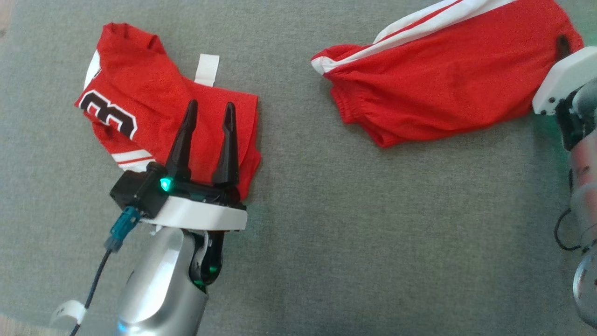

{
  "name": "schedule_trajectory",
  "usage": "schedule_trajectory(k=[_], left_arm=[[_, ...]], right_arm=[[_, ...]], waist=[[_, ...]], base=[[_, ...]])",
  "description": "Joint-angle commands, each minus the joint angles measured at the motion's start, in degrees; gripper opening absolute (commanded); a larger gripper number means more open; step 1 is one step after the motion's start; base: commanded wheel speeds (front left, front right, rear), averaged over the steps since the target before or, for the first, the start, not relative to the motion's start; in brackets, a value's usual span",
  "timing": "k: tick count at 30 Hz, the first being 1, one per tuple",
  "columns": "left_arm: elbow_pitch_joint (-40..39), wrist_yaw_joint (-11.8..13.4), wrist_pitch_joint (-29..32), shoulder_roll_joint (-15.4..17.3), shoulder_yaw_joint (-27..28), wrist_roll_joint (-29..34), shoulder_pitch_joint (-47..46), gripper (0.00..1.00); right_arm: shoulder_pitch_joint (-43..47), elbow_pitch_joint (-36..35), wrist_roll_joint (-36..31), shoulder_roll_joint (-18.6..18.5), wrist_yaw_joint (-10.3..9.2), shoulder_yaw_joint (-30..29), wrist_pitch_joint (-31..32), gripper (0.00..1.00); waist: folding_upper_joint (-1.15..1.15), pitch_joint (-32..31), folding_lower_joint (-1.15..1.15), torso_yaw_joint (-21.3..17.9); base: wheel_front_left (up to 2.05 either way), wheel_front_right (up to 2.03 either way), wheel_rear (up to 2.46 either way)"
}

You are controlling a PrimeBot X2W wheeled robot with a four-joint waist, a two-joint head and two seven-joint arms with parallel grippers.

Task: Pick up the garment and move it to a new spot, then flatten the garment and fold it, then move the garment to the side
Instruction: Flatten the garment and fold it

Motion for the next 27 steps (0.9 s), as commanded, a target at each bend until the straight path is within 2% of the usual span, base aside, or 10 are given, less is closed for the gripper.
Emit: schedule_trajectory(k=[1,9,15,24,27], left_arm=[[-1.5,0.19,-0.53,0.5,2.01,-0.22,-1.25,1.0],[-1.31,0.0,-0.53,0.5,3.37,0.06,0.45,1.0],[-1.14,-0.26,-0.53,0.5,4.17,0.84,2.27,1.0],[-0.9,-0.76,-0.53,0.5,4.63,1.99,3.65,1.0],[-0.7,-0.99,-0.53,0.5,4.93,2.38,3.82,1.0]], right_arm=[[-0.02,-0.33,0.89,-0.06,-0.04,1.42,-1.05,0.0],[1.37,0.21,7.02,-0.81,-0.04,4.69,-5.29,0.0],[6.44,-1.73,12.27,-3.2,-0.04,6.38,-7.66,0.0],[14.73,-5.15,16.83,-7.92,-0.04,3.76,-9.44,0.0],[15.85,-5.88,17.19,-8.09,-0.04,2.39,-11.05,0.0]], waist=[[0.0,-0.8,-0.01,-0.73],[0.0,-4.33,-0.01,-4.15],[0.0,-7.53,-0.01,-7.32],[0.0,-9.26,-0.01,-9.26],[0.0,-9.44,-0.01,-9.07]], base=[[0.0,0.0,0.0],[0.0,0.0,0.0],[0.0,0.0,0.0],[0.0,0.0,0.0],[0.0,0.0,0.0]])
